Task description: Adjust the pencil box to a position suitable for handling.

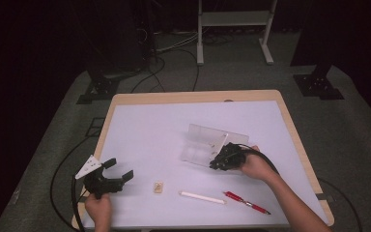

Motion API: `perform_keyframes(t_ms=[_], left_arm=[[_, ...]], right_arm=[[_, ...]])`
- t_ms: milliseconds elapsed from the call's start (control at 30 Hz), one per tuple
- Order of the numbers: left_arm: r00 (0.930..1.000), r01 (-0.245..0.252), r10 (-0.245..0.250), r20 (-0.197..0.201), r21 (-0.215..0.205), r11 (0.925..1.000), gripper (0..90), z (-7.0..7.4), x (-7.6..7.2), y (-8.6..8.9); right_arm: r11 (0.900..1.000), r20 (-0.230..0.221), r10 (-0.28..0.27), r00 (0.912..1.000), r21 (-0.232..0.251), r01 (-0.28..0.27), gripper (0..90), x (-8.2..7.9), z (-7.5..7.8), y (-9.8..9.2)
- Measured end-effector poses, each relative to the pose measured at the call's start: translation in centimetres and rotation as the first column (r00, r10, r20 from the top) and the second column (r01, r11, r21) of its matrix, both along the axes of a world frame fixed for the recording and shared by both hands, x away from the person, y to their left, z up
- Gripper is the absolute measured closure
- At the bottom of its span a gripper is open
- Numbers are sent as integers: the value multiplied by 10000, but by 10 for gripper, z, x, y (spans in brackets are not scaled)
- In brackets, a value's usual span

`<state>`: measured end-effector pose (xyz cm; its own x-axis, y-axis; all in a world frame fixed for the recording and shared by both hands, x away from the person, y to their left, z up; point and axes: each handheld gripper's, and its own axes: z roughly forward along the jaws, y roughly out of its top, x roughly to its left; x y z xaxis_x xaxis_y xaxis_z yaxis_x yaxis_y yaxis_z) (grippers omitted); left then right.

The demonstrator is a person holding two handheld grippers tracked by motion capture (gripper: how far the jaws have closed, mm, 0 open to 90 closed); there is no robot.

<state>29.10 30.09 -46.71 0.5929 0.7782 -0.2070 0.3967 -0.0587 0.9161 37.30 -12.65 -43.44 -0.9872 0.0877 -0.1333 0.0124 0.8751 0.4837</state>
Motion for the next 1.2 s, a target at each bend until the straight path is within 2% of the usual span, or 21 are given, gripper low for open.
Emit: perform_keyframes(t_ms=[267,833,900,933,1100,1200], left_arm=[[10000,34,-33,41,-217,9998,1,0,0,2],[9998,151,-148,136,-204,9997,1,0,-1,1],[9998,157,-154,146,-203,9997,1,0,-1,1],[9998,158,-156,134,-197,9997,1,0,-1,2],[10000,88,-87,21,-234,9997,1,0,1,2],[10000,85,-84,19,-249,9997,1,-1,1,2]], right_arm=[[9998,-112,214,9997,7,-213,841,0,-4,7],[9994,-451,338,9984,107,-333,846,-1,-12,8],[9994,-484,295,9984,196,-286,819,0,-12,8],[9986,-673,124,9977,517,-89,752,1,-9,5],[9955,-847,-377,9957,839,448,625,0,-4,-5],[9873,-956,-766,9925,1313,889,572,-2,0,-15]])
